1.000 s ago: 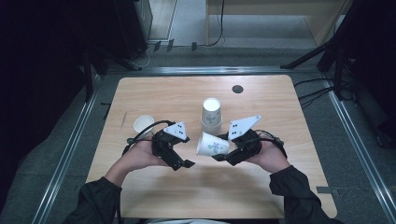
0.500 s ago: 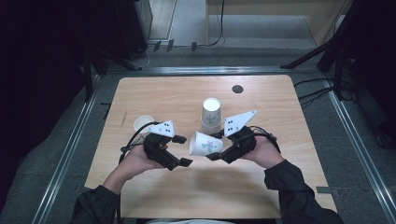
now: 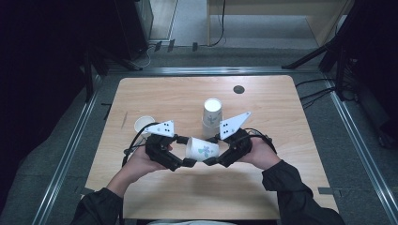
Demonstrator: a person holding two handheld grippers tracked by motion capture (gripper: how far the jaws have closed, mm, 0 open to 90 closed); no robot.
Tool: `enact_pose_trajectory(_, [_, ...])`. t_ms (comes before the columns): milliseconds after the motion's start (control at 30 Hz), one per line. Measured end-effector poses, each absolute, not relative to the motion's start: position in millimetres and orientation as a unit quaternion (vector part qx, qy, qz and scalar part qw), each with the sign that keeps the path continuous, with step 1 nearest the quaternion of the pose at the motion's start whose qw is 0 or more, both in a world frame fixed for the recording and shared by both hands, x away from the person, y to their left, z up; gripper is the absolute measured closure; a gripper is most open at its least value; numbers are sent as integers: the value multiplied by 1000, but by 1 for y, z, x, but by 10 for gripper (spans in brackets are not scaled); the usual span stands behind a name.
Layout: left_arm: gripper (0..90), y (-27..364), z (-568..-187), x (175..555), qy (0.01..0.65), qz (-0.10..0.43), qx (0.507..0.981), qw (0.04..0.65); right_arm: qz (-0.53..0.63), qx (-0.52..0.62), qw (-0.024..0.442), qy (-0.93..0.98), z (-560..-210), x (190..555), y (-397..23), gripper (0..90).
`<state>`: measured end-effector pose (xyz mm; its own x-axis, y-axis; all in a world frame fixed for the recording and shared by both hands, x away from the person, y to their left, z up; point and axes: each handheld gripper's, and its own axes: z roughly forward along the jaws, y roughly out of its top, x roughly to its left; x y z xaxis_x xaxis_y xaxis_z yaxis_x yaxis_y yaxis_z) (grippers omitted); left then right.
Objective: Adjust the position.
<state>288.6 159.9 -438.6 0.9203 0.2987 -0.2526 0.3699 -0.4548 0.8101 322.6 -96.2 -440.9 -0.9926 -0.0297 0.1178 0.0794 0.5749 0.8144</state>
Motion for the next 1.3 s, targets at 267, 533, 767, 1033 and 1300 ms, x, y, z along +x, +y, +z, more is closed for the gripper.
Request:
enact_pose_trajectory(267, [221, 158, -441, 290, 196, -47, 852, 484, -457, -11, 65, -887, -443, 321, -93, 338])
enact_pose_trajectory(533, [245, 159, -435, 291, 199, -37, 855, 477, -466, -27, 54, -883, -442, 321, -92, 186])
enact_pose_trajectory(767, [245, 164, -423, 294, 188, -15, 872, 451, -444, -46, 43, -894, -446, 319, -98, 193])
enact_pose_trajectory(1033, [244, 152, -422, 304, 166, -17, 902, 398, -438, -65, 27, -896, -452, 316, -112, 216])
enact_pose_trajectory(1300, [244, 129, -425, 313, 143, -22, 930, 339, -423, -81, 16, -903, -462, 309, -120, 227])
